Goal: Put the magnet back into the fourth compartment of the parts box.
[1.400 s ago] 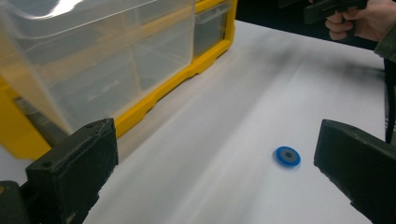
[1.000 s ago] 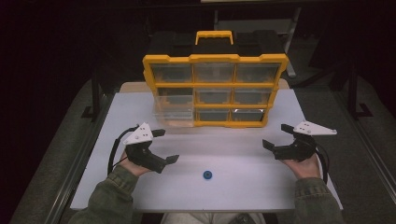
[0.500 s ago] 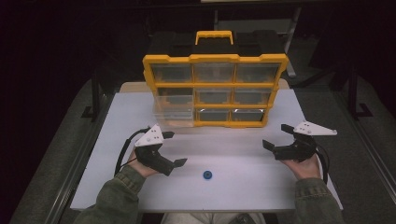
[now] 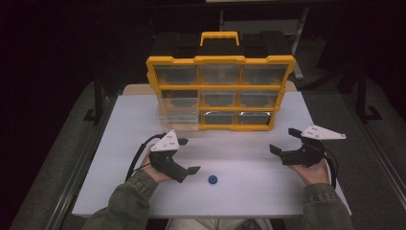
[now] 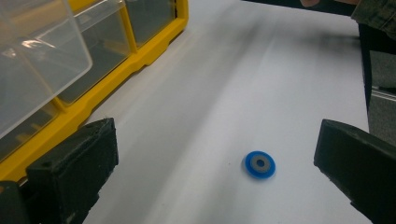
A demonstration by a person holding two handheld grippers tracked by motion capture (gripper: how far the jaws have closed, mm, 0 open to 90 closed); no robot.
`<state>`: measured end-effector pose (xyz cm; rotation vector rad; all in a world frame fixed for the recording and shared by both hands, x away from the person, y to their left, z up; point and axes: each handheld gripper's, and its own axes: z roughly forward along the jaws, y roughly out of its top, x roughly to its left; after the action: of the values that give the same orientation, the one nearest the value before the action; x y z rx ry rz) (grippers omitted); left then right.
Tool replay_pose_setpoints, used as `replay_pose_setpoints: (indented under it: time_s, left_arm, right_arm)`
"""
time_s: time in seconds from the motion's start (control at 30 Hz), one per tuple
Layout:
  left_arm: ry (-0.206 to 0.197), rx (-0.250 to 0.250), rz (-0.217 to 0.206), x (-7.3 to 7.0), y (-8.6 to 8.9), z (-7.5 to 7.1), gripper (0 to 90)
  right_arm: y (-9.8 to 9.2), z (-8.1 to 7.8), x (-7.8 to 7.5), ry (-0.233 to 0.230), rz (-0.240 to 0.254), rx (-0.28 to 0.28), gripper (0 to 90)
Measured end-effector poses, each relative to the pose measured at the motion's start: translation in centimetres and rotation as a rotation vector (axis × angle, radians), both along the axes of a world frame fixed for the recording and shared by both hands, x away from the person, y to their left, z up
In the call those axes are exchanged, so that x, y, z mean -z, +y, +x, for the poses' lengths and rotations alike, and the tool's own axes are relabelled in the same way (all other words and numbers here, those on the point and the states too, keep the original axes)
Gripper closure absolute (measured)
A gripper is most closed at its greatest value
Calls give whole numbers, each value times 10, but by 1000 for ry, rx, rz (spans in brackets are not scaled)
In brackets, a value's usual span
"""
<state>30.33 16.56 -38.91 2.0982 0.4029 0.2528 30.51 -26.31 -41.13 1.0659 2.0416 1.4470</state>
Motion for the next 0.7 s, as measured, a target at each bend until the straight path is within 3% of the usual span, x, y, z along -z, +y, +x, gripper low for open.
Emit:
replay_pose_setpoints:
  time_s: [0.7]
  left_arm:
    - [25,45,33,12,-24,6,0]
  right_arm:
    - [0,0,1,12,-5,-12,0]
